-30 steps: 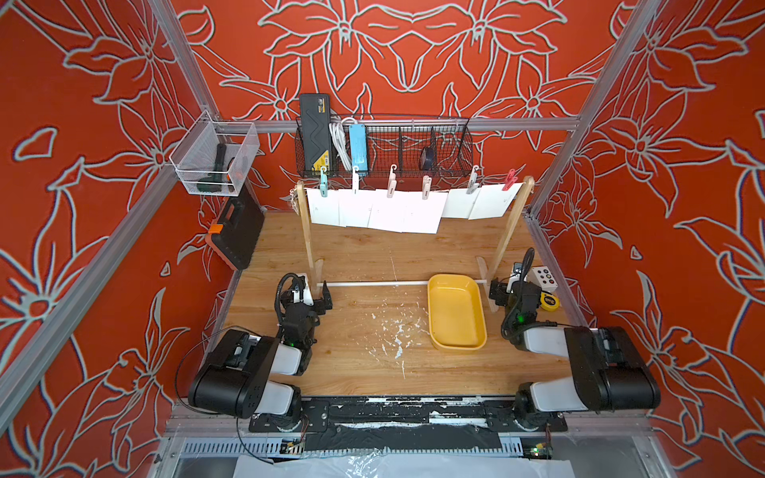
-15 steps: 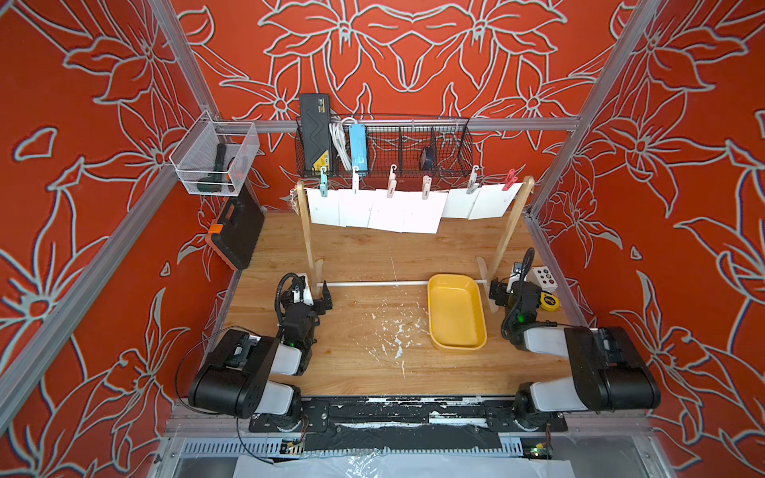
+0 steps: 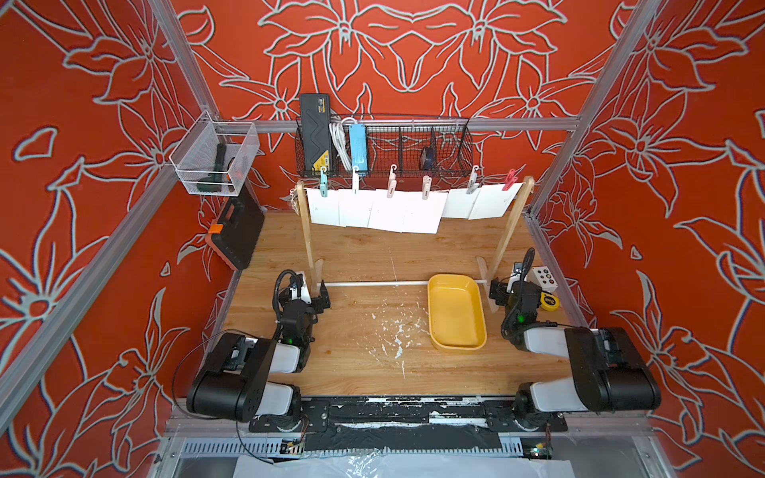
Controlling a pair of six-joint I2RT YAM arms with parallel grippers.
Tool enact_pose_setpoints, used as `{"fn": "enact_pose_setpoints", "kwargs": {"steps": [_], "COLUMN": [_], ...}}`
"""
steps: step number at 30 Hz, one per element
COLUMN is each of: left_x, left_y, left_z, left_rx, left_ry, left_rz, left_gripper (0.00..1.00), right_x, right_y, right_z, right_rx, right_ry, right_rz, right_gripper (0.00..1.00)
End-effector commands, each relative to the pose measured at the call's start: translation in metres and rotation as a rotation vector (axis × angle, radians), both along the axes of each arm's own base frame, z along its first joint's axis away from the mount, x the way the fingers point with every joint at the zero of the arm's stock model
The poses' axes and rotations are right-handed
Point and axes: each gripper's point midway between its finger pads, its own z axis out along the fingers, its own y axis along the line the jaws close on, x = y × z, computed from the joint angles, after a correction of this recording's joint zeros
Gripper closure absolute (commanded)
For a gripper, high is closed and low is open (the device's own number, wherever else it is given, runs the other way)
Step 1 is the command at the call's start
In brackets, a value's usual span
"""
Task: Remove the postcards from the strings
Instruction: Pinch the postcard on the clothesline.
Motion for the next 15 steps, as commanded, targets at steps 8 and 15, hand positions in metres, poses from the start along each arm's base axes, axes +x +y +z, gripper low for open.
{"fn": "enact_pose_setpoints", "kwargs": {"steps": [8,15], "left_x": [0.021,0.016], "left_y": [0.003,-0.002], "left_z": [0.04,0.079], "left_rx": [-0.062,-0.31], "left_ry": [0.038,-0.025], "left_rz": [0.038,0.054], "left_gripper": [0.02,0.02], "right_x": [0.0,-0.021], "right_y": [0.004,-0.005], "right_z": [0.046,0.109], "right_rx": [-0.01,0.11], "right_ry": [0.0,-0.076], "right_rz": [0.016,-0.07], "right_gripper": [0.02,0.02]}}
